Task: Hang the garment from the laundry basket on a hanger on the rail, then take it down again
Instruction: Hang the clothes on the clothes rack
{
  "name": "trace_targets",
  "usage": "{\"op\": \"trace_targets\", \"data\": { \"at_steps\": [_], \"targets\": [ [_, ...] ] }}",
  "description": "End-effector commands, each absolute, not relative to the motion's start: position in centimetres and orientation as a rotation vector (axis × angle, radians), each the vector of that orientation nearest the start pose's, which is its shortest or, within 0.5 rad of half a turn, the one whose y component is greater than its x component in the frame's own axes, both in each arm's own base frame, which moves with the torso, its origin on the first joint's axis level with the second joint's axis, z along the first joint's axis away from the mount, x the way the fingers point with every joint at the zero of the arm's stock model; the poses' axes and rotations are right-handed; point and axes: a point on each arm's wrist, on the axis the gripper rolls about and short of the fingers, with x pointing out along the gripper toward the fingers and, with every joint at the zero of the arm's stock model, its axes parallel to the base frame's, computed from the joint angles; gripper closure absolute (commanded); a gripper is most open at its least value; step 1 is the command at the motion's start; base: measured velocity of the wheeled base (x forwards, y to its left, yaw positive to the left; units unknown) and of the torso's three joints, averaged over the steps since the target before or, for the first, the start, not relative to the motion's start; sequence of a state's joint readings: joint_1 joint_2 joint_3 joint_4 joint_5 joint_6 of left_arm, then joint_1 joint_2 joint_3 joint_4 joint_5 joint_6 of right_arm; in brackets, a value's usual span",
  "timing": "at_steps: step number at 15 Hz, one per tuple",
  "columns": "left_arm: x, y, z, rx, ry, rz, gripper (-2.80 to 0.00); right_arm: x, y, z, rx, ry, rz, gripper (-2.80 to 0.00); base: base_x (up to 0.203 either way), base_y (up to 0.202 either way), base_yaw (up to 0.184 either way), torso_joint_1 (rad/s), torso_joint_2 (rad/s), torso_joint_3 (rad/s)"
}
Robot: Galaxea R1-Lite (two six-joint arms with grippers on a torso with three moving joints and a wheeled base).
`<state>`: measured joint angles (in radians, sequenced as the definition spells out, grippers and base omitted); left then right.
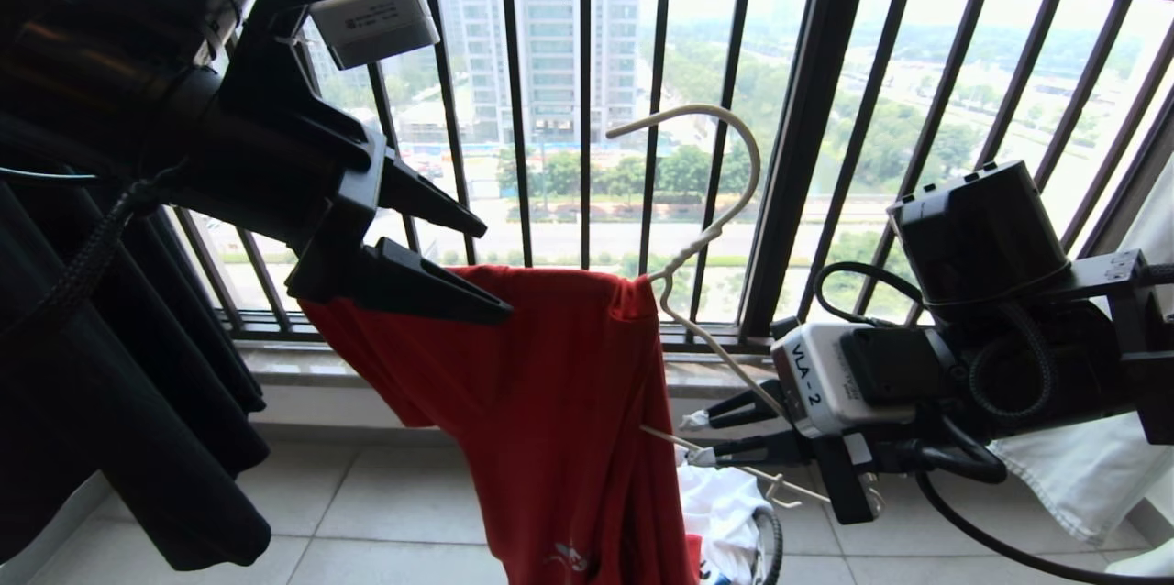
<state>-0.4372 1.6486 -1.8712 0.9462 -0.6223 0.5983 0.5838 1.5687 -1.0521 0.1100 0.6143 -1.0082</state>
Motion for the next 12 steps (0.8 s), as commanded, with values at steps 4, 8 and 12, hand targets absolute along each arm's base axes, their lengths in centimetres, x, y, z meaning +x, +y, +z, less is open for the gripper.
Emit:
{"op": "trace_targets", "data": {
  "at_steps": [4,8,12],
  "targets": [
    [23.3,-13.1,33.4,0.440,0.475,-1.237,-2.80,21.3,15.6,22.6,-0.843,-0.001,1.383,0.00,0.000,0.000,0.000,0.000,0.00,0.000],
    [24.1,-13.6,32.9,0.440,0.490,-1.244,-2.80,21.3,15.7,22.7,-0.842,-0.008,1.385,0.00,0.000,0.000,0.000,0.000,0.00,0.000],
    [24.2,-14.1,32.9,0.444,0.477,-1.254,-2.80,21.1,15.6,23.0,-0.839,-0.018,1.385,0.00,0.000,0.000,0.000,0.000,0.00,0.000]
  ]
}}
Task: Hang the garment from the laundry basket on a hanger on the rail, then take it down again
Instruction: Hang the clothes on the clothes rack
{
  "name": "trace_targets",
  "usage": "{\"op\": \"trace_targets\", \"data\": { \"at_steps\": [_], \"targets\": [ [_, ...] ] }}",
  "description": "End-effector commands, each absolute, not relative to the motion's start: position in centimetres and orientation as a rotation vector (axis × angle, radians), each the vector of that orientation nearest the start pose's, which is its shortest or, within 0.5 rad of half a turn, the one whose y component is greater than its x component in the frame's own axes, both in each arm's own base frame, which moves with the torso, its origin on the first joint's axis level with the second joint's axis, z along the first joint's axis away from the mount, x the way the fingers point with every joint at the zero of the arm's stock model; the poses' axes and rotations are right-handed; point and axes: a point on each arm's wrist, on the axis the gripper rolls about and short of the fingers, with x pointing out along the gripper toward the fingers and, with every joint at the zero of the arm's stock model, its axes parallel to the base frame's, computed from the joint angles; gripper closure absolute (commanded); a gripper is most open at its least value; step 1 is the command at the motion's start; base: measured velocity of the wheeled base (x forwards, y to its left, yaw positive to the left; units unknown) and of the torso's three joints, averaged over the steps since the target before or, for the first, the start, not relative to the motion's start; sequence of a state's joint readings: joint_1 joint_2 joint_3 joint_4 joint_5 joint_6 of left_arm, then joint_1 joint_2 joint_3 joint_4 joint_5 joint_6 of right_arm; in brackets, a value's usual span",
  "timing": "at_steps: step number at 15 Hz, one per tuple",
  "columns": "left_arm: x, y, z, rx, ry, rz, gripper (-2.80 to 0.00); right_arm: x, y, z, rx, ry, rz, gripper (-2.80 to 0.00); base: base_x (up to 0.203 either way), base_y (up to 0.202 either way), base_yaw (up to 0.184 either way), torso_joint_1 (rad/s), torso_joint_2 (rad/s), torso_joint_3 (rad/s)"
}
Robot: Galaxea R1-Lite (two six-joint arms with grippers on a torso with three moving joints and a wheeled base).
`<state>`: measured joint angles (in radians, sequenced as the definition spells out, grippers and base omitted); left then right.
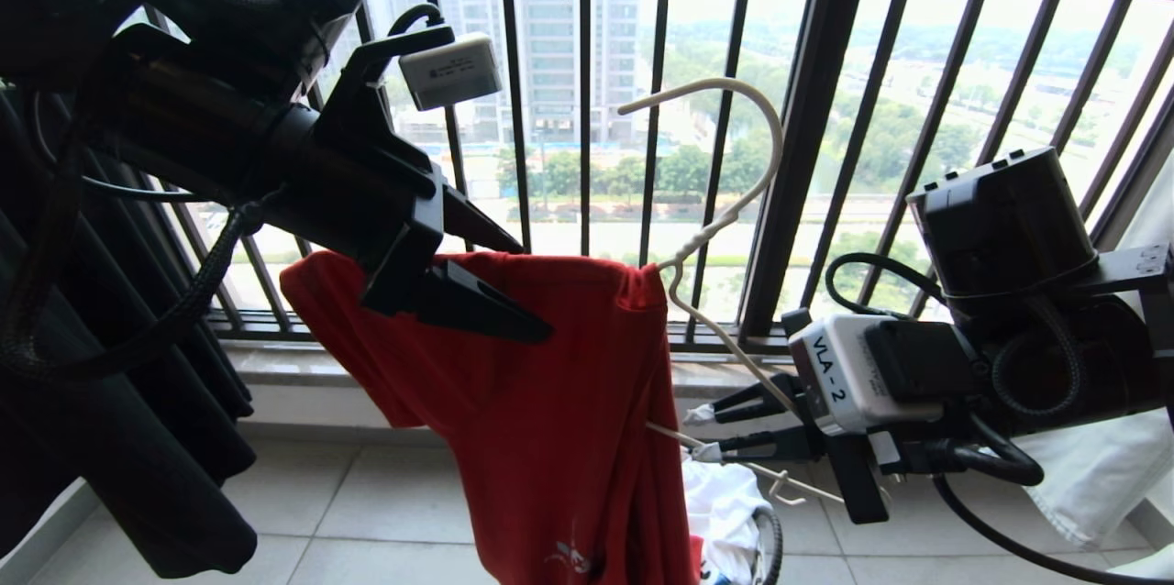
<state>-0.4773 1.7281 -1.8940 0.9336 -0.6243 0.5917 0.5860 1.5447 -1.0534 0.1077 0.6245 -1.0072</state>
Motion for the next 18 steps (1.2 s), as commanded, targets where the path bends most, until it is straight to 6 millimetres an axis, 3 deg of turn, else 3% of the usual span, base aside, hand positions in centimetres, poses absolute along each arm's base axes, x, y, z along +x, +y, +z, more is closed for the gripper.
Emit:
{"op": "trace_targets", "data": {
  "at_steps": [1,8,9,18],
  "targets": [
    [24.12,-14.05,33.00,0.445,0.474,-1.254,-2.80,21.12,15.61,22.96,-0.839,-0.018,1.385,0.00,0.000,0.000,0.000,0.000,0.00,0.000],
    [23.89,-14.65,33.15,0.453,0.462,-1.275,-2.80,21.11,15.62,23.31,-0.838,-0.057,1.377,0.00,0.000,0.000,0.000,0.000,0.00,0.000],
    [23.88,-14.65,33.22,0.453,0.459,-1.274,0.00,21.14,15.63,23.29,-0.838,-0.057,1.377,0.00,0.000,0.000,0.000,0.000,0.00,0.000],
    [24.16,-14.76,33.05,0.446,0.468,-1.273,0.00,21.49,15.63,23.23,-0.834,-0.050,1.370,0.00,0.000,0.000,0.000,0.000,0.00,0.000]
  ]
}}
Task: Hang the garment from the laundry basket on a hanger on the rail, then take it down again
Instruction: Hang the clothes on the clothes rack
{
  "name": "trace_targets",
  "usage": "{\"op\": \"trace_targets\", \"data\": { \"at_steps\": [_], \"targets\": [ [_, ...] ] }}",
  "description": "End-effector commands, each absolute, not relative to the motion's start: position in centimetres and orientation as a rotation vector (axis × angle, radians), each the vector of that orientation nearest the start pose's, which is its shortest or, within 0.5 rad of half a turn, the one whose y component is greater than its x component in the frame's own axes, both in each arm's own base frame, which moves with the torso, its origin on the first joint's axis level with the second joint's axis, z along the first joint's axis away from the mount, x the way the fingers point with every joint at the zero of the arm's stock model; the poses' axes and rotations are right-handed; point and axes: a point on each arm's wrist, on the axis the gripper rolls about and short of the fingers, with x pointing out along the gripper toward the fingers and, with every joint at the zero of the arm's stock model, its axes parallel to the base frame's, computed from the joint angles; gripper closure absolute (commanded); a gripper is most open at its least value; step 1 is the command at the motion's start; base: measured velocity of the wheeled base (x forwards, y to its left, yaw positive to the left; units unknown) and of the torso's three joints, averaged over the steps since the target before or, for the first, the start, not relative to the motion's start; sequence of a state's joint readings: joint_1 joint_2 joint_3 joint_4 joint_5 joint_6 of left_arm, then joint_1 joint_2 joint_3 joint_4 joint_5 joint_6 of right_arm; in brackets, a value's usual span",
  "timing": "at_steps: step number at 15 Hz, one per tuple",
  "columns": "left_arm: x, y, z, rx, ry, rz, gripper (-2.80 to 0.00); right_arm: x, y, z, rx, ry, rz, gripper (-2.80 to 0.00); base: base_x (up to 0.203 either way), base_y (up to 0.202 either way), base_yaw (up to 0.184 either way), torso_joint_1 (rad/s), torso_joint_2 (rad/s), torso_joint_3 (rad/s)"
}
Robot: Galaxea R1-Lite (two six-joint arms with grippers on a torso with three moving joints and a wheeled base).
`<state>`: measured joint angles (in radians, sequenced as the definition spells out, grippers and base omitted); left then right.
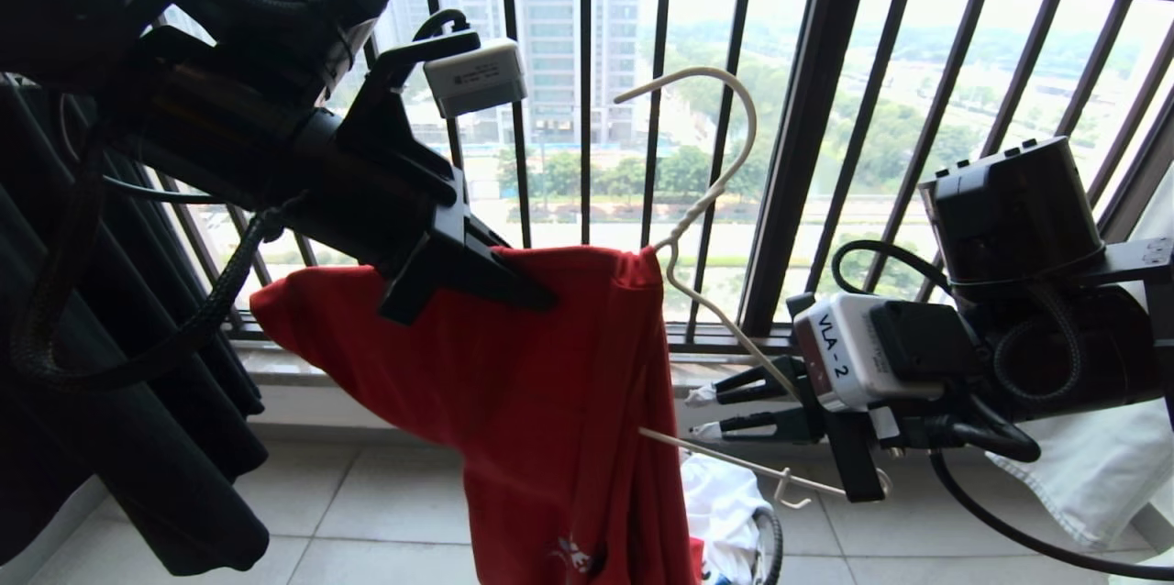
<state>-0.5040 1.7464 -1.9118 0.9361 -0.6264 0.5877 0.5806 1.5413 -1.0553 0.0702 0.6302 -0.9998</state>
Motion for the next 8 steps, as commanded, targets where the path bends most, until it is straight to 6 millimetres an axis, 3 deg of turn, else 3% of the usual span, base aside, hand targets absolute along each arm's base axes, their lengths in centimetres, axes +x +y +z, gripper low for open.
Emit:
{"op": "trace_targets", "data": {
  "at_steps": [1,6,7,8],
  "targets": [
    [24.17,-14.76,33.04,0.445,0.468,-1.273,0.00,21.66,15.51,23.20,-0.833,-0.047,1.364,0.00,0.000,0.000,0.000,0.000,0.00,0.000],
    [24.31,-14.84,33.12,0.446,0.463,-1.272,0.00,22.22,15.39,23.04,-0.828,-0.063,1.352,0.00,0.000,0.000,0.000,0.000,0.00,0.000],
    [24.26,-14.82,33.17,0.446,0.461,-1.272,0.00,22.21,15.38,23.06,-0.828,-0.064,1.351,-2.80,0.000,0.000,0.000,0.000,0.00,0.000],
    [24.21,-14.79,33.23,0.446,0.459,-1.271,0.00,22.19,15.37,23.07,-0.827,-0.065,1.353,-2.80,0.000,0.000,0.000,0.000,0.00,0.000]
  ]
}}
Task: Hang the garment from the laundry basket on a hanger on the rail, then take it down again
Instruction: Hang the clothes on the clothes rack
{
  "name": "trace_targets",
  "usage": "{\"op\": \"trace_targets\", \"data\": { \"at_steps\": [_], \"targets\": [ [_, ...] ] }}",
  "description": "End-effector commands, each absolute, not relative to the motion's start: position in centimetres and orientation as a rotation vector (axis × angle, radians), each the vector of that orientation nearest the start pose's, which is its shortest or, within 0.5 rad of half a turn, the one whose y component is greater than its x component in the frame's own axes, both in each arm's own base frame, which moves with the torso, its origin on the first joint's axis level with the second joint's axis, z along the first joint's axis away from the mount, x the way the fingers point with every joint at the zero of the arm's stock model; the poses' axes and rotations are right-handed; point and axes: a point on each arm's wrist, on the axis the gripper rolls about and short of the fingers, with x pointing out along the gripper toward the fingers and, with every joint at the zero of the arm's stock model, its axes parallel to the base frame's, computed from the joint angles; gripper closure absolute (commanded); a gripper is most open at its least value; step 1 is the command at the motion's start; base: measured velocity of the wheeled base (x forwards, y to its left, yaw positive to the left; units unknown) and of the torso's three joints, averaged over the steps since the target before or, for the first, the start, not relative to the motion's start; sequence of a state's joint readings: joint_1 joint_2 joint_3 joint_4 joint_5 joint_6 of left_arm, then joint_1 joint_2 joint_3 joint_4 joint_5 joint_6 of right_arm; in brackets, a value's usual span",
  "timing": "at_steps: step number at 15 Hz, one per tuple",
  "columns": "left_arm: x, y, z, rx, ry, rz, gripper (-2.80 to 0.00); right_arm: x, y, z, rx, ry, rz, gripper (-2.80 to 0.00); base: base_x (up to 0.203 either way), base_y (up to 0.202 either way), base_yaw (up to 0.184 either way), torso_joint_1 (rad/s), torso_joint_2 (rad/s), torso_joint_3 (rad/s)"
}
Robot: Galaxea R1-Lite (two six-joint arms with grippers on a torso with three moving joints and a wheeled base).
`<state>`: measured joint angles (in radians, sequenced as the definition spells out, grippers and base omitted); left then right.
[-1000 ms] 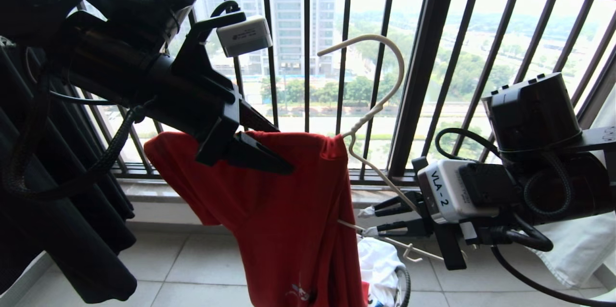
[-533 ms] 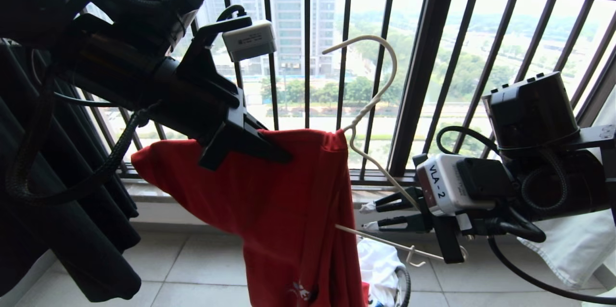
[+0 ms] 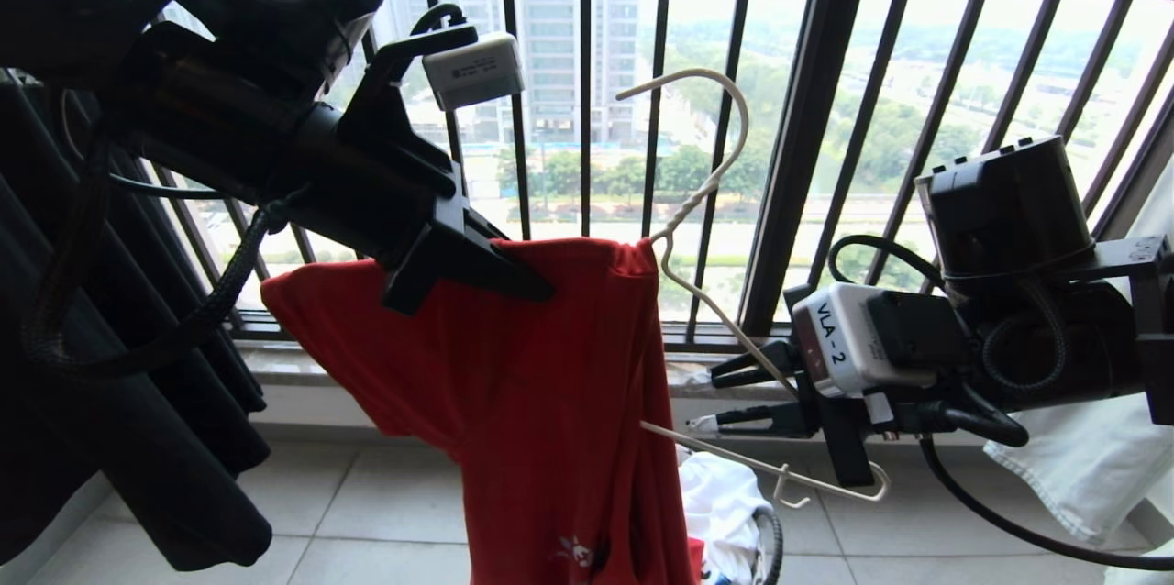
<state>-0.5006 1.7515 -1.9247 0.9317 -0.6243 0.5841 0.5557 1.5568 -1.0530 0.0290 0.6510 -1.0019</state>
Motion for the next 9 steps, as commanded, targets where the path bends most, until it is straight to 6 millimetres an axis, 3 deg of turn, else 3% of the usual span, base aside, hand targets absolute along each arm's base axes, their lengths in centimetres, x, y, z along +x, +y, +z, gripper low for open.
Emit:
{"op": "trace_targets", "data": {
  "at_steps": [1,9],
  "targets": [
    [24.2,-14.8,33.3,0.446,0.457,-1.271,0.00,22.2,15.4,23.0,-0.826,-0.063,1.353,-2.80,0.000,0.000,0.000,0.000,0.00,0.000],
    [24.3,-14.4,33.4,0.443,0.452,-1.252,0.00,22.9,13.8,23.4,-0.807,-0.040,1.286,-2.80,0.000,0.000,0.000,0.000,0.00,0.000]
  ]
}}
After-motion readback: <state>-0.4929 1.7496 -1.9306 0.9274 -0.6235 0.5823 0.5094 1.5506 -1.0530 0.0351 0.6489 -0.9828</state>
